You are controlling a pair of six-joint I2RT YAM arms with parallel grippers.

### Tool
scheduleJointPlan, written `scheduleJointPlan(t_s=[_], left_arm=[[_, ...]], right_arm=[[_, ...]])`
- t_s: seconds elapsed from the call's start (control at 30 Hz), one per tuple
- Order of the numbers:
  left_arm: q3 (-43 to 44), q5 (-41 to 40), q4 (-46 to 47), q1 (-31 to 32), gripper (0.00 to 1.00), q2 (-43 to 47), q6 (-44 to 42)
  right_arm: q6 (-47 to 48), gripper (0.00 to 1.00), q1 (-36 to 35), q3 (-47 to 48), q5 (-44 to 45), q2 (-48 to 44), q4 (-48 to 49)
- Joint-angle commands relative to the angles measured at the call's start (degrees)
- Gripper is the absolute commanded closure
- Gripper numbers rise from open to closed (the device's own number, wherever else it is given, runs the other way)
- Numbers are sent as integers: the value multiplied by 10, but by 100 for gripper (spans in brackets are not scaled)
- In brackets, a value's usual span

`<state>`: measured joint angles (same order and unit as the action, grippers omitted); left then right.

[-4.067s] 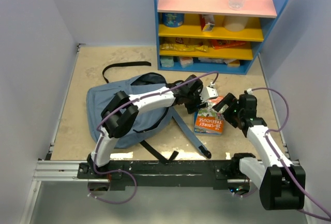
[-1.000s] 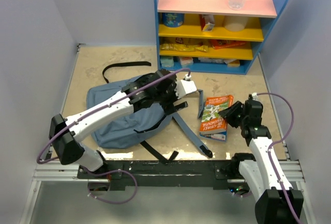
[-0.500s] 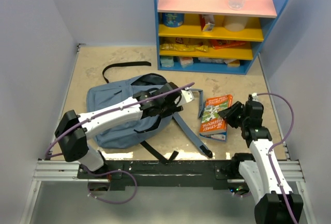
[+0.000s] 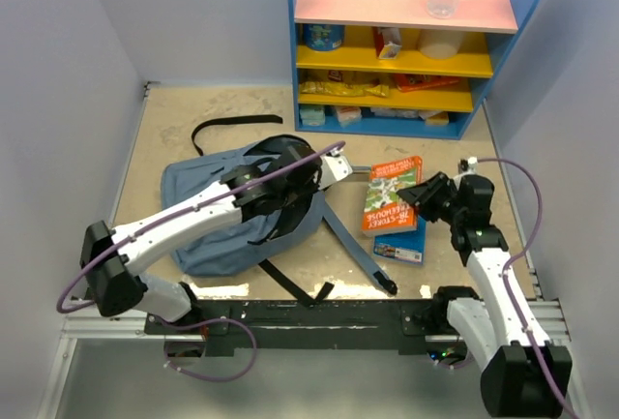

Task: Pack the student bag
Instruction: Pick up the book from the center of the board, then place the book in the student bag.

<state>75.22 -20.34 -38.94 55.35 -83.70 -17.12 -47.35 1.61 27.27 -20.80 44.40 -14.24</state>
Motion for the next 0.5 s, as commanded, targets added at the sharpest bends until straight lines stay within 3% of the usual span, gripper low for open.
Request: scheduleJointPlan(t_s=[0.0,0.13,0.27,0.47], left_arm=[[17,6,52,-15,100,80,-19],[-7,32,51,-33,100,113,-12],[-13,39,50,-44,100,145,-21],[-27,21,67,-48,100,200,-36]], right_arm=[[-93,100,-51,105,-91,42,229],[-92,100,-205,197,-41,118,272],[-133,100,-267,229,-32,205,357],[-146,100,-335,264,-14,285,367]])
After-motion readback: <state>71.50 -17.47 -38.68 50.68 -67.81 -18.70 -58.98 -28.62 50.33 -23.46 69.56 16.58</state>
